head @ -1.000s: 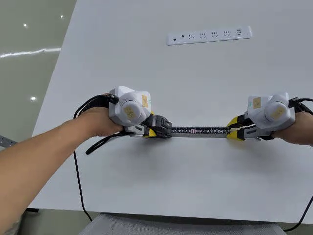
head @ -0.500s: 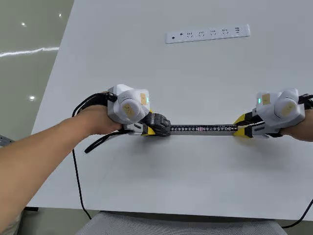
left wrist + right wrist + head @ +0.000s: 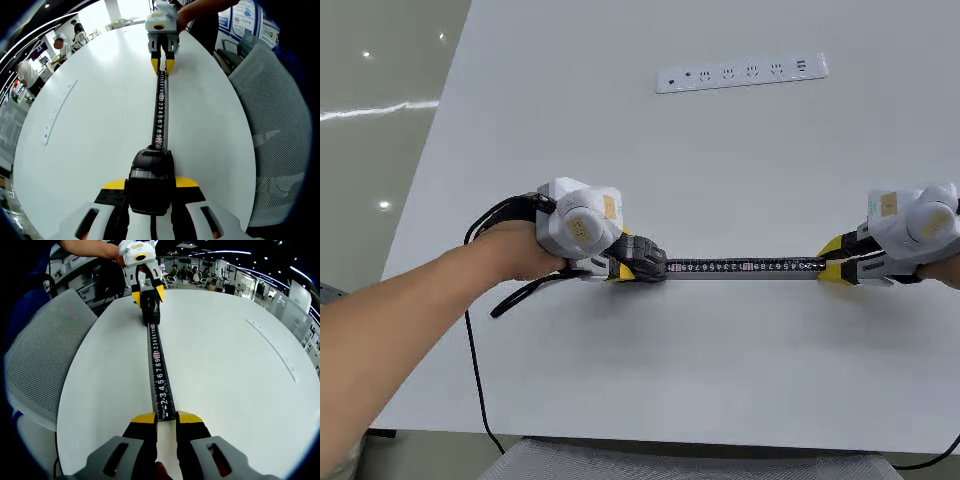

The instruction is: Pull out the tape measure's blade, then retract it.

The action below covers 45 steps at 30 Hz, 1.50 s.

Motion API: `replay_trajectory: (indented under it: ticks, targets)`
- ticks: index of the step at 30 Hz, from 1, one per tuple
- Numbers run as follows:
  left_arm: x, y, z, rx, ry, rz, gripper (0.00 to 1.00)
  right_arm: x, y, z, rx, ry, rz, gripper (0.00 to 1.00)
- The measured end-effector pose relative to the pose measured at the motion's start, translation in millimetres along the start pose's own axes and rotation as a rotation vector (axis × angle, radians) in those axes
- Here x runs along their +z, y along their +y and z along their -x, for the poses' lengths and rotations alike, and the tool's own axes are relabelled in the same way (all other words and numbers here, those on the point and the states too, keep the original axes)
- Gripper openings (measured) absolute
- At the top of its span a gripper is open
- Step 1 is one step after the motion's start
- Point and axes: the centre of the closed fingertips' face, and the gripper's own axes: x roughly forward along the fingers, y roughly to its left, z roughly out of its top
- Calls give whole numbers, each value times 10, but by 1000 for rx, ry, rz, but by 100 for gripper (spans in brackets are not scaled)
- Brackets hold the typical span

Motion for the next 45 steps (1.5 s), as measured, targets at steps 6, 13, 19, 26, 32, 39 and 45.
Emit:
replay_trajectory:
  ticks: [6, 13, 19, 26, 32, 39, 45]
  targets:
    - [-14, 17, -11, 0, -1, 0, 28, -51, -28, 51, -4, 2, -10, 9]
    - [-34, 34, -22, 0, -1, -1, 28, -62, -26, 85, -4, -1, -16, 9]
    - [-35, 36, -31, 2, -3, -2, 28, -52, -12, 90, 4, 2, -12, 10]
    - [-24, 37, -35, 5, -3, -2, 28, -51, -2, 89, 9, 5, 9, 12]
    - [-18, 41, -48, 8, -9, 8, 30, -49, 5, 82, 10, 11, 30, 12]
    - [-21, 33, -46, 25, -17, 11, 31, -49, 4, 74, 4, 27, 33, 13]
    - [-25, 41, -45, 70, -26, 28, 32, -59, 11, 69, -9, 45, 27, 14]
